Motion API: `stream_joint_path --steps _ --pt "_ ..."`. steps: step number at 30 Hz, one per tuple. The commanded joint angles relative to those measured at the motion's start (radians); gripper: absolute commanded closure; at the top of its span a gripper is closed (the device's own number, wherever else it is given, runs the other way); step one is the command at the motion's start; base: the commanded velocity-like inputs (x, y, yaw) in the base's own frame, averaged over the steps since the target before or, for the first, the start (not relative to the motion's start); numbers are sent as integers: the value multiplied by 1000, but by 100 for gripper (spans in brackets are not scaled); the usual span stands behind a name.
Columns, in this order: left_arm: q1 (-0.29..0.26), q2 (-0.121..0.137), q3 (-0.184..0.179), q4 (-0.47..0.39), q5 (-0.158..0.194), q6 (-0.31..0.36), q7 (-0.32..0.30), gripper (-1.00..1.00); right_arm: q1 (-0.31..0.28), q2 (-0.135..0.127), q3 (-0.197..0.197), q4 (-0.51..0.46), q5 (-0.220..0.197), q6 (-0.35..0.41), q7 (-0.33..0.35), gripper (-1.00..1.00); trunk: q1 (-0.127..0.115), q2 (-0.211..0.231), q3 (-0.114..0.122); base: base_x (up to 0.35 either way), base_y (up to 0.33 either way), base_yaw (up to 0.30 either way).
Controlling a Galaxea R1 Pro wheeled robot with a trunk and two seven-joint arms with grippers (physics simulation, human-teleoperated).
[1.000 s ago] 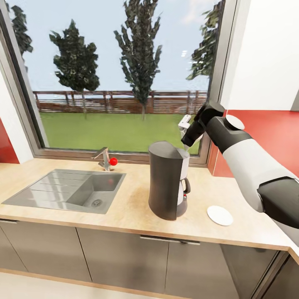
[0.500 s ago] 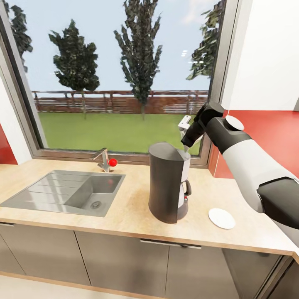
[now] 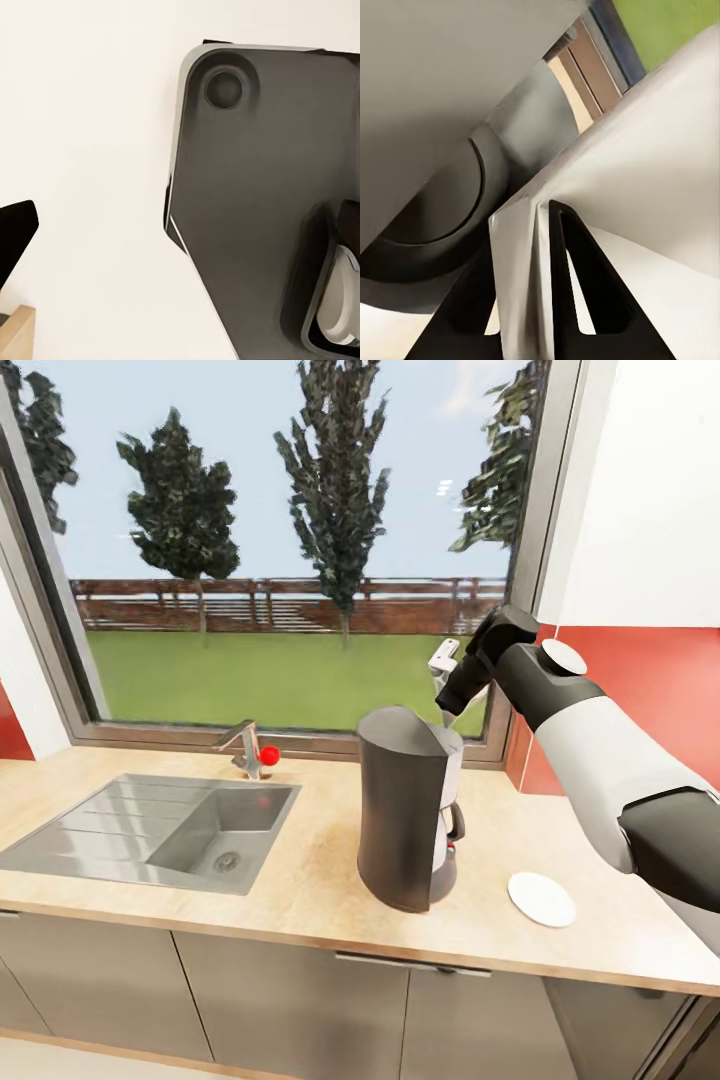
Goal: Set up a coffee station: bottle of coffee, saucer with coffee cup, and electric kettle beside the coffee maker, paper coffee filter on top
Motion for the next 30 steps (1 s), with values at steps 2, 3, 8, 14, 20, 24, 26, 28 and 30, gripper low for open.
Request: stream_joint_path --steps 2,3,8,14,20,24,26,28,30 --pt "0 0 7 0 1 -4 1 -100 0 -1 3 -1 3 9 6 100 0 0 0 9 0 0" --pt "0 -3 5 -3 1 -5 1 -100 4 5 1 5 -1 6 4 100 0 0 0 0 0 0" --pt "2 -3 5 -3 0 -6 2 -100 4 33 1 -1 -6 14 4 100 0 0 0 0 0 0" --pt "2 -3 5 -3 -1 -3 7 -100 4 58 0 -4 -7 15 4 100 0 0 0 15 -1 0" --pt "0 -3 5 -3 -1 -2 12 -100 4 57 -2 -3 -7 15 4 100 0 0 0 155 -136 0" --pt "0 -3 5 -3 -1 -2 14 -100 4 51 -2 -1 -6 15 4 100 0 0 0 155 -172 0" --pt "1 -3 5 -3 0 -2 14 -100 4 50 -2 -1 -6 15 4 100 0 0 0 60 -66 0" --pt "1 -3 5 -3 0 -2 15 -100 4 50 -2 -1 -6 15 4 100 0 0 0 28 -31 0" --pt "1 -3 5 -3 0 -2 15 -100 4 50 -2 -1 -6 15 4 100 0 0 0 11 -13 0"
